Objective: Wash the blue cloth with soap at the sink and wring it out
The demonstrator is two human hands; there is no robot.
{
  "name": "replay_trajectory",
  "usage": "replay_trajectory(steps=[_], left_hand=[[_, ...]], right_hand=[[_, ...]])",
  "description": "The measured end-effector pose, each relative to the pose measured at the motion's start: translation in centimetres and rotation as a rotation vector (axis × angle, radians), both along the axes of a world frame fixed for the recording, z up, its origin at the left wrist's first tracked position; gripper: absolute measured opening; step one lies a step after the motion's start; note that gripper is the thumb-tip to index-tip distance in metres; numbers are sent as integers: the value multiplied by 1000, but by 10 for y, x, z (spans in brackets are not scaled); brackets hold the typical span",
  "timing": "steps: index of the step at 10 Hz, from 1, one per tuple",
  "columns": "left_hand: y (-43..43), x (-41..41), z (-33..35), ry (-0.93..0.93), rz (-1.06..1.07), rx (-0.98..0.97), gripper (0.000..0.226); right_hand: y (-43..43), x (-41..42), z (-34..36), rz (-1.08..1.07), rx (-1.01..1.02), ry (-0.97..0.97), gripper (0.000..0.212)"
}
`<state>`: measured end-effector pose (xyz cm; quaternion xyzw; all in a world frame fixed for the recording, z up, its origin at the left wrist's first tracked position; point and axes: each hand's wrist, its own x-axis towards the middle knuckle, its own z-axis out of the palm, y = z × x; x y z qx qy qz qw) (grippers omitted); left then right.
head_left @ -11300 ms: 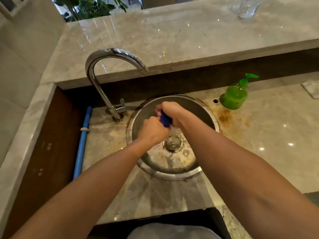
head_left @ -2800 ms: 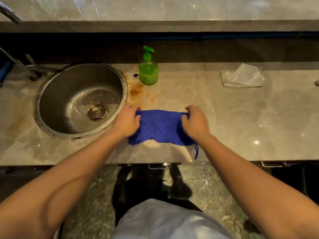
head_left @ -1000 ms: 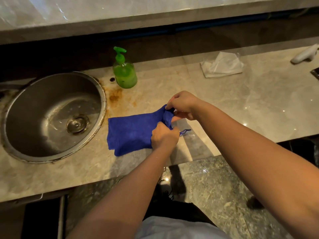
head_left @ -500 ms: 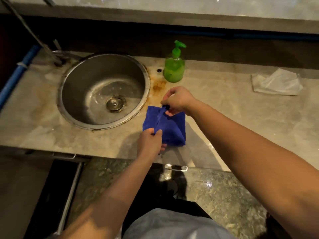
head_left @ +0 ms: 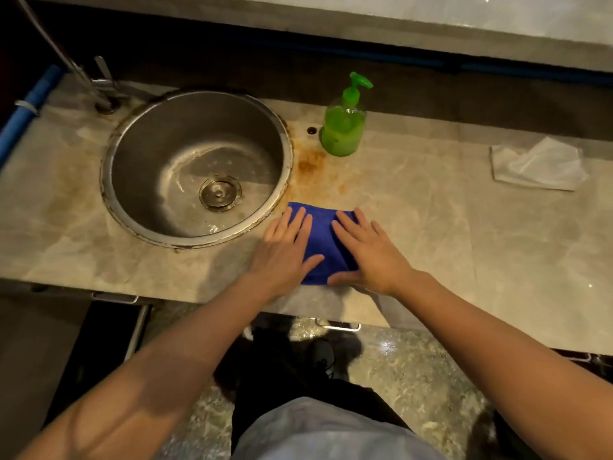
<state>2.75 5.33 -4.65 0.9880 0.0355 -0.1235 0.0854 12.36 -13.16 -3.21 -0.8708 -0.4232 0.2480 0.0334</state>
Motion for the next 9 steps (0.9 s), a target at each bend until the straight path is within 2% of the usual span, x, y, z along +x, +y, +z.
replay_trajectory(steps=[1, 2, 3, 6, 7, 8, 9], left_hand=[[20, 11, -11, 23, -153, 94, 93], [31, 17, -14, 17, -230, 117, 103], [33, 21, -19, 40, -239, 108, 111], [29, 61, -12, 153, -165, 151, 130], [26, 61, -3, 198, -154, 172, 130], [24, 53, 11, 242, -73, 106, 126], [16, 35, 28, 215, 19, 84, 115]], right_hand=[[2, -4, -9, -12, -71, -27, 131], [1, -1, -19, -86, -58, -45, 136], [-5, 0, -30, -81, -112, -104, 133], [14, 50, -16, -147, -260, -64, 141], [16, 45, -12, -158, -267, -65, 140], [13, 33, -2, -194, -236, -54, 132], [5, 19, 12, -226, -184, -128, 109]])
